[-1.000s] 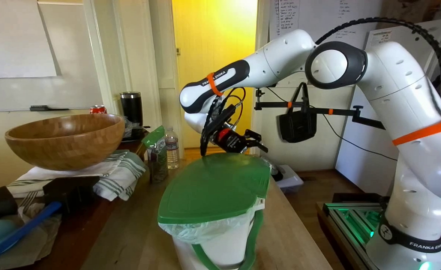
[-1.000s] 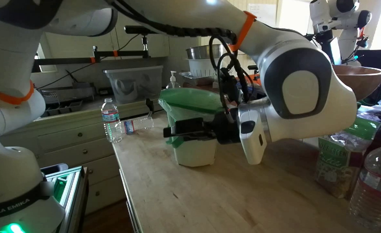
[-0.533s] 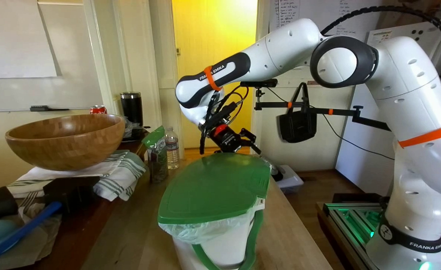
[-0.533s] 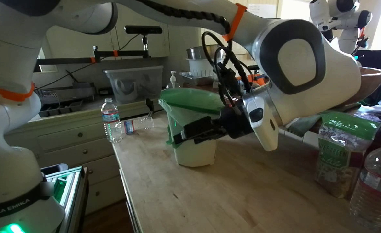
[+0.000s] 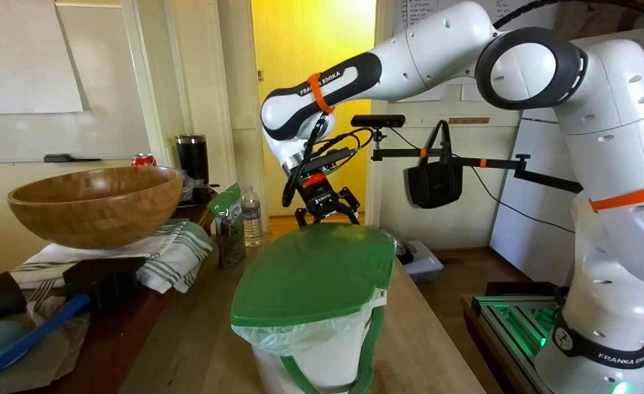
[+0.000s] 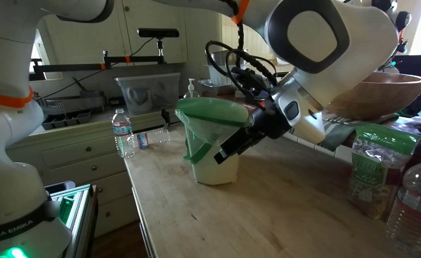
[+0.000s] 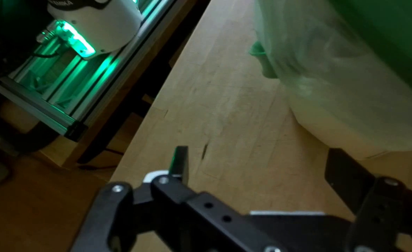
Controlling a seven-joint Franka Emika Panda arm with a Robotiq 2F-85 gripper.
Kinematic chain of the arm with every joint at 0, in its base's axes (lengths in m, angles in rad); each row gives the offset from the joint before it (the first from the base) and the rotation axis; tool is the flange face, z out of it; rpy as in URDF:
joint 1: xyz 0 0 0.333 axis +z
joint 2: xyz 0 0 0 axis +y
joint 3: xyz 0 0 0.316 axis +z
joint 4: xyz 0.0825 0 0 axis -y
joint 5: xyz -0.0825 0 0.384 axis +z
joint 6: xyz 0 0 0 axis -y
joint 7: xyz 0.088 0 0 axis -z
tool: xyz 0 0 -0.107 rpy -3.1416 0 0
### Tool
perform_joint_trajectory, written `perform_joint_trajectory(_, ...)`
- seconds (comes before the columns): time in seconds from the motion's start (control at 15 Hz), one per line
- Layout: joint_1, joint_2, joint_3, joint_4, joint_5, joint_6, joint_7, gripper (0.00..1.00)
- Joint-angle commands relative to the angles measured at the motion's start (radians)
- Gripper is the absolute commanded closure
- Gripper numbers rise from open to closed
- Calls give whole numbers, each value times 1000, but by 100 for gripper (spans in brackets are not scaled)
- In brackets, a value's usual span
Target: Put the bin upright
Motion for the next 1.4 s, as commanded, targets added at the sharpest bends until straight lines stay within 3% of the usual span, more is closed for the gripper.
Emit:
perform_joint_trajectory(0.0,21,-127,-16,-145,46,144,-27,0)
perform_joint_trajectory(0.53,41,-338,-10,-329,50,361,-16,0)
perform_joint_trajectory(0.93,62,-483,6,-439,10,424,24,0)
perform_joint_trajectory(1.33,71,-614,49,-523,-99,500,36,0)
